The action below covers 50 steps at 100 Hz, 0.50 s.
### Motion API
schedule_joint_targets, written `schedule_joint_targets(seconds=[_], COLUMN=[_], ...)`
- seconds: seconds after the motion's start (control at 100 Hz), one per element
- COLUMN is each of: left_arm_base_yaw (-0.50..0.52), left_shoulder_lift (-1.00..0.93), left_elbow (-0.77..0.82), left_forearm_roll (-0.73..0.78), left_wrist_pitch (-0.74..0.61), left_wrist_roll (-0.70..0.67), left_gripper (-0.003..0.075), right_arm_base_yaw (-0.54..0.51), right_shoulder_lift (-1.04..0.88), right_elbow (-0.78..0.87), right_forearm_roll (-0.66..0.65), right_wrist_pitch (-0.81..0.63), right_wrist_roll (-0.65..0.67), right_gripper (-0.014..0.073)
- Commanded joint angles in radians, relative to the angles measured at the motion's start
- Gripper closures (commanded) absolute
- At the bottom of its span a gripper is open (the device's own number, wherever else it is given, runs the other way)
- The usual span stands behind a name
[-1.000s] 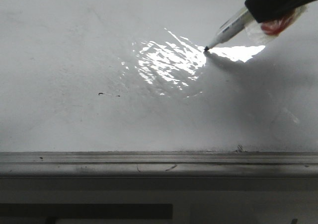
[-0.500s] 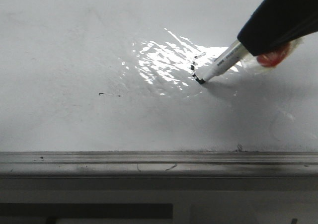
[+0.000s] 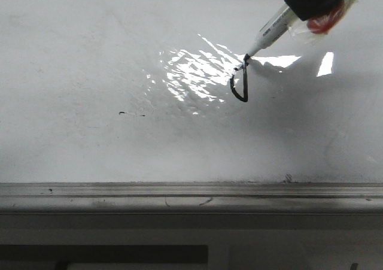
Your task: Write number 9 on whiteboard
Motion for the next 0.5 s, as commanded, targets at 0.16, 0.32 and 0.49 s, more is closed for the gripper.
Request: schedule_joint_targets(seconds=[0.16,0.32,0.49], left_arm_base_yaw=[-0.003,-0.003,-0.003], left_shoulder_lift=[0.002,0.002,0.002], left_elbow=[-0.026,-0.026,-0.026], left_forearm_roll=[-0.011,-0.011,-0.011], left_wrist_pitch=[-0.026,-0.026,-0.026], left_wrist_roll=[-0.010,-0.010,-0.010], left_gripper=[0.0741,0.0741,0.0741], right_arm_base_yaw=[0.028,0.111,0.125], right_shoulder_lift=[-0.001,-0.002,-0.006], right_elbow=[-0.009,0.085,0.104], right_forearm_roll=[0.063,0.095,0.088], right_wrist_pitch=[0.102,0.086,0.060], right_wrist_roll=[0.008,0.011,0.020], right_gripper=[0.0636,0.0636,0.0636])
